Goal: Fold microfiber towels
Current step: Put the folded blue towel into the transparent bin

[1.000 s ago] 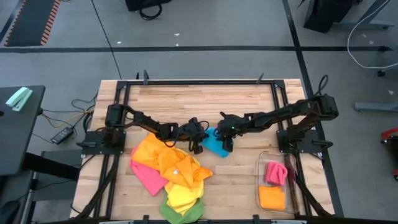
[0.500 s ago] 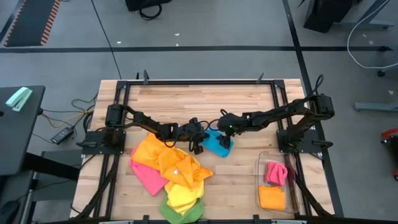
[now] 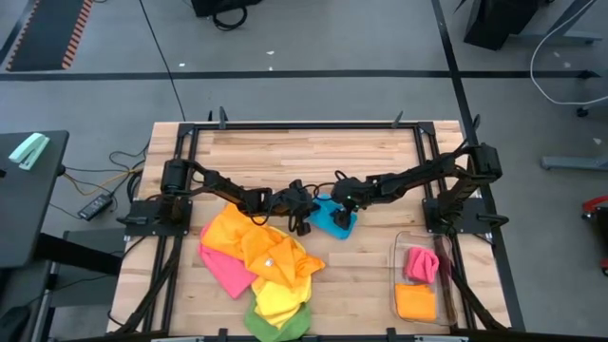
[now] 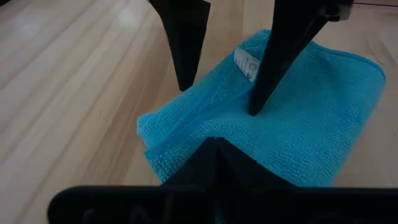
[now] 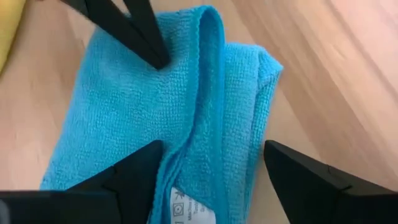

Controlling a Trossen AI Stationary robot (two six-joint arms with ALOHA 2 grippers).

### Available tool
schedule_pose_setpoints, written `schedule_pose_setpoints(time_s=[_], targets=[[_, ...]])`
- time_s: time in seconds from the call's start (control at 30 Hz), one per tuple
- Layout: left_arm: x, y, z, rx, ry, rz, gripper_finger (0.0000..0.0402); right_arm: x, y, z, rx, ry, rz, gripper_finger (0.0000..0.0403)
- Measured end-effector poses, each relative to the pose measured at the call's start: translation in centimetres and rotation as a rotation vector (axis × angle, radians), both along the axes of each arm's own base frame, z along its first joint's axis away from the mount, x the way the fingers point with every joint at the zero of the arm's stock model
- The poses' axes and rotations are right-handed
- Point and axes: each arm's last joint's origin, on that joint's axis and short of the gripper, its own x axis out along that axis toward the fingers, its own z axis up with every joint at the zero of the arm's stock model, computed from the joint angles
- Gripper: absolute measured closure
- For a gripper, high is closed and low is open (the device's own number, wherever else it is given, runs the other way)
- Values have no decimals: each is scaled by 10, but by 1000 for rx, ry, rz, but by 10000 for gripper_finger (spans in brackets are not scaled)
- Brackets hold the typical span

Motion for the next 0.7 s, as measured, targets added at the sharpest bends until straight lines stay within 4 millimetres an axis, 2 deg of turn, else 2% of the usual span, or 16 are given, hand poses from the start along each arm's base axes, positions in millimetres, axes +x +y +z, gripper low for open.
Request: schedule_pose_setpoints(time_s=[0.27, 0.47, 0.57, 0.7], targets=[[0, -1, 0, 0, -6, -2, 376, 3, -3, -14, 23, 43, 19, 200], [0, -7, 1, 14, -5, -28, 390, 1, -6, -8, 17, 25, 58, 300], [0, -12, 7, 32, -16, -52, 390, -1, -8, -6, 33, 27, 90, 349], [-1, -20, 17, 57, -22, -86, 380, -4, -11, -2, 47, 30, 112, 371]])
